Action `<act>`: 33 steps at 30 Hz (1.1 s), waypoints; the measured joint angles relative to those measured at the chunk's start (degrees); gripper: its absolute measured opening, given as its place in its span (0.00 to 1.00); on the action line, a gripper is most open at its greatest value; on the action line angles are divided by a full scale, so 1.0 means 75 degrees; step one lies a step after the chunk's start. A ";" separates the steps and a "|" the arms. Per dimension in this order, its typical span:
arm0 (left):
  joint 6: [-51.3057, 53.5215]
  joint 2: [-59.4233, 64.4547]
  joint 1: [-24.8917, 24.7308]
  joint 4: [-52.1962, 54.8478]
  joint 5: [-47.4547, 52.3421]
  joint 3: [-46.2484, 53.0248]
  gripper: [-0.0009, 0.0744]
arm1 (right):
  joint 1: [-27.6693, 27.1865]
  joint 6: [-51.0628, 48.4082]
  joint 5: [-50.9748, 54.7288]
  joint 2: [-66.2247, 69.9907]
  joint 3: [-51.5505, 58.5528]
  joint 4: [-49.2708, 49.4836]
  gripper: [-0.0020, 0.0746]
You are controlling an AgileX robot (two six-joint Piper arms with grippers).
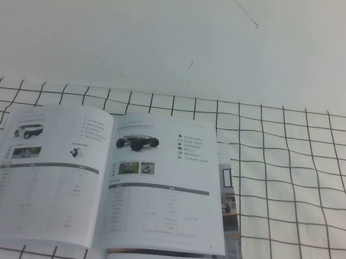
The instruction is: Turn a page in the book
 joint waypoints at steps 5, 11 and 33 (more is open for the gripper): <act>0.0000 0.0000 0.0000 0.0000 0.0000 0.0000 0.01 | 0.0000 0.0016 0.0000 0.0000 0.0002 0.0000 0.02; 0.0017 0.0000 0.0000 0.0000 0.0000 0.0000 0.01 | 0.0000 0.0016 0.0000 0.0000 0.0002 0.0000 0.02; 0.0936 -0.0722 0.1993 -0.0303 -0.0912 0.2449 0.01 | 0.0000 0.0016 0.0000 0.0000 0.0015 0.0013 0.02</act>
